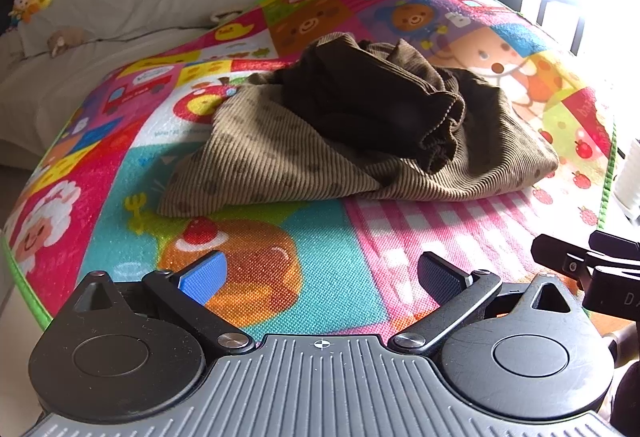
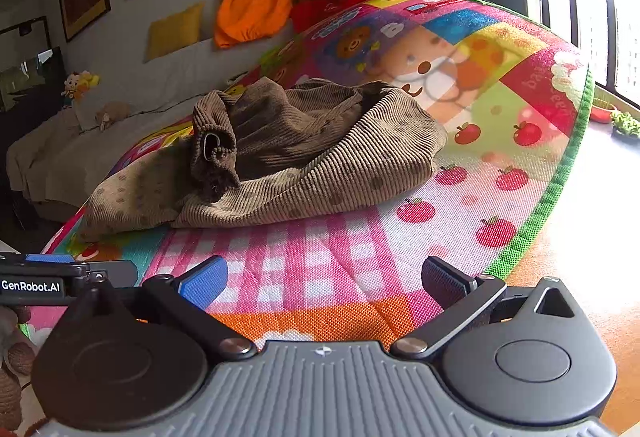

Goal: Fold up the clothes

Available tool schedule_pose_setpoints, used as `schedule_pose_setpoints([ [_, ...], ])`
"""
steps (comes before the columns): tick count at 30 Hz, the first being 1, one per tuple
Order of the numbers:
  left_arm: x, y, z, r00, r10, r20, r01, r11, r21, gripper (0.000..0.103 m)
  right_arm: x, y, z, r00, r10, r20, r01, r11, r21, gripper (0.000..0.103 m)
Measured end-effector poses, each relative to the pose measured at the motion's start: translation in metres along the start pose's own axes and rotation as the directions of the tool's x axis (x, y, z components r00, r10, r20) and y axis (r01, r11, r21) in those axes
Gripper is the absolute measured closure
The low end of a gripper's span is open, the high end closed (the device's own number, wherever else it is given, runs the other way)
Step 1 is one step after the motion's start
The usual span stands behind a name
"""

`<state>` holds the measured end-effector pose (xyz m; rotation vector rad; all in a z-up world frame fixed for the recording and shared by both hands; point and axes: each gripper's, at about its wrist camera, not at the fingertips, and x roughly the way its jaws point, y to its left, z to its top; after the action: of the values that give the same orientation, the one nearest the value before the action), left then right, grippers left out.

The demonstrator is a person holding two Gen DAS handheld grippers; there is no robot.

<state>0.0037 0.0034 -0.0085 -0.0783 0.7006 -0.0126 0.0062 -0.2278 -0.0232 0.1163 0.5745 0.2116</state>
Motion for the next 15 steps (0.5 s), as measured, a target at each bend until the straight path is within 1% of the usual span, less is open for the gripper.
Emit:
schedule_pose_setpoints([
  [6, -0.003, -0.003, 0.0014, 1.0, 0.001, 0.018, -0.001, 1.0, 0.015, 0.0, 0.002, -0.0027, -0.0005, 1.0, -0.009, -0.01, 0.009, 1.0, 0.009, 0.0],
  [15, -0.002, -0.0029, 0.0019, 1.0, -0.002, 0.015, 0.002, 1.0, 0.01, 0.0, 0.0037, -0.0045, -0.0022, 1.0, -0.023, -0.02, 0.023, 1.0, 0.013, 0.0],
])
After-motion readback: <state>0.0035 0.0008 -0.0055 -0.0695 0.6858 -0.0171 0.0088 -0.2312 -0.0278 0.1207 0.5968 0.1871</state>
